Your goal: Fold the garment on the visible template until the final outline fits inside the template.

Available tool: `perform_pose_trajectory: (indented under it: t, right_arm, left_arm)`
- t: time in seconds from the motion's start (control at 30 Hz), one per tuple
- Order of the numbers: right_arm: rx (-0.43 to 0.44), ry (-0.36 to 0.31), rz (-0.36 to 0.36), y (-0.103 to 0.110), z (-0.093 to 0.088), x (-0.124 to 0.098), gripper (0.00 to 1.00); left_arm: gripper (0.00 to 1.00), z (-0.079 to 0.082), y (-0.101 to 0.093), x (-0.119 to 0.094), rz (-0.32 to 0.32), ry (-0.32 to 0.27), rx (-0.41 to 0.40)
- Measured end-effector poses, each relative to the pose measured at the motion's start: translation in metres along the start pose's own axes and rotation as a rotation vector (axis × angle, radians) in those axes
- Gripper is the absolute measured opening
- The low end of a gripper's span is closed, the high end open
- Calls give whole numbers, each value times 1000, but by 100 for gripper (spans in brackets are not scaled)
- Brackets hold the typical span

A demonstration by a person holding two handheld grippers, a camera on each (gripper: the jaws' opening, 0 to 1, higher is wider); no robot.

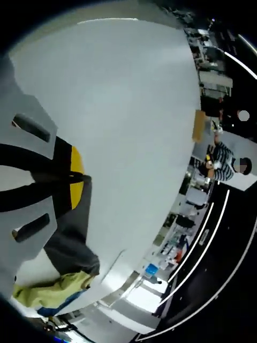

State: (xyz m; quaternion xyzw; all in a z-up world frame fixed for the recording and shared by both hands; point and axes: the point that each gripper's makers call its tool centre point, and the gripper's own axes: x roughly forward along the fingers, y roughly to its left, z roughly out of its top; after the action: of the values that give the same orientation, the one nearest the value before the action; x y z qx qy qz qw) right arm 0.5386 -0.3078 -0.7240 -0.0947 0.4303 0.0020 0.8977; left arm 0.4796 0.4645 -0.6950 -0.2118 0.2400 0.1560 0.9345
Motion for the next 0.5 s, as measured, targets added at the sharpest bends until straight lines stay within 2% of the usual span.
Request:
perform_pose_trajectory:
  t: [0.07, 0.2, 0.27, 0.5]
  right_arm:
    - [-2, 6, -7, -2, -1, 0, 0]
    - [-12, 14, -8, -4, -2, 1, 0]
    - [-13, 18, -10, -4, -2, 1, 0]
    - [-28, 7, -14, -9, 3, 3, 0]
  left_arm:
    - [0, 2, 3, 0, 15, -8, 24]
    - [0, 1, 3, 1, 11, -11, 4]
    - [0, 1, 2, 3, 16, -3, 49]
    - [0, 6, 1, 7, 4, -1, 106]
